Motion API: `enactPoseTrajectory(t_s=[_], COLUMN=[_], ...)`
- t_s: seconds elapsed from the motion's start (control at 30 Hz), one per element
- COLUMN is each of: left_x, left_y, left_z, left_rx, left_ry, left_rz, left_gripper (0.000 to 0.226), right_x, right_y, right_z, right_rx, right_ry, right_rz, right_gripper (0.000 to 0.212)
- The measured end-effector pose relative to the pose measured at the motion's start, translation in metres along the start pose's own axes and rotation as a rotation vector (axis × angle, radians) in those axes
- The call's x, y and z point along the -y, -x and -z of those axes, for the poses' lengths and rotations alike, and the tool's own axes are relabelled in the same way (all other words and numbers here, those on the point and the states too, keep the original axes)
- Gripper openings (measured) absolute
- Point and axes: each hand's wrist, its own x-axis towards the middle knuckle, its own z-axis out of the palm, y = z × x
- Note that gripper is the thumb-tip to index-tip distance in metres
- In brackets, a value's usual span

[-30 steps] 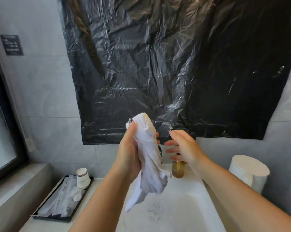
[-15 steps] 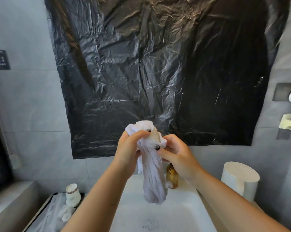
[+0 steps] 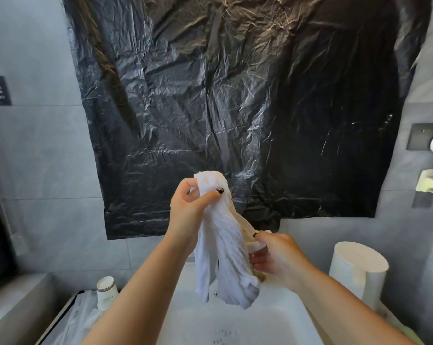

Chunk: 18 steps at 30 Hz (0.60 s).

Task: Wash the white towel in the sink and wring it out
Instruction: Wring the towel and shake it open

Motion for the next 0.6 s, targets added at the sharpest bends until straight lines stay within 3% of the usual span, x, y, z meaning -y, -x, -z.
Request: enactPoseTrajectory(t_s=[0.2,0.23,0.3,0.37,0.43,0.47,0.53,0.6], left_x=[-0.006,-0.007,-0.012,-0.017,-0.021,-0.024,-0.026,-0.028], left_y=[-0.002,-0.002,-0.003,-0.004,-0.007,-0.008,-0.011,-0.014], left_z=[0.0,-0.001,-0.003,-0.005,-0.005,-0.005,-0.003,0.003], left_rx=[-0.017,-0.007,0.02,0.053,0.087,0.125,0.219,0.284], left_ry=[0.021,0.045,0.124,0.176,0.169,0.175,0.197,0.148], left_rz=[-0.045,-0.036,-0.009,-0.015,-0.027,-0.019,0.01,0.012], left_gripper=[0.021,0.017,0.016,0.022,0.026,0.028,0.04,0.048], right_x=[-0.006,-0.003,0.007,0.027,0.053,0.064,0.077,0.085], right_y=[-0.009,-0.01,-0.011,0.0,0.017,0.023,0.025,0.019], right_z=[0.018,0.017,0.01,-0.004,-0.021,-0.028,-0.038,-0.045], right_rx=[0.012,0.039,0.033,0.02,0.152,0.201,0.162,0.041], right_ry=[0.464,0.623,0.819,0.634,0.283,0.221,0.356,0.5], right_rz=[-0.138,-0.113,0.126,0.424,0.532,0.559,0.683,0.768], right_gripper=[0.012,0.008,0.013,0.028,0.029,0.033,0.047,0.045])
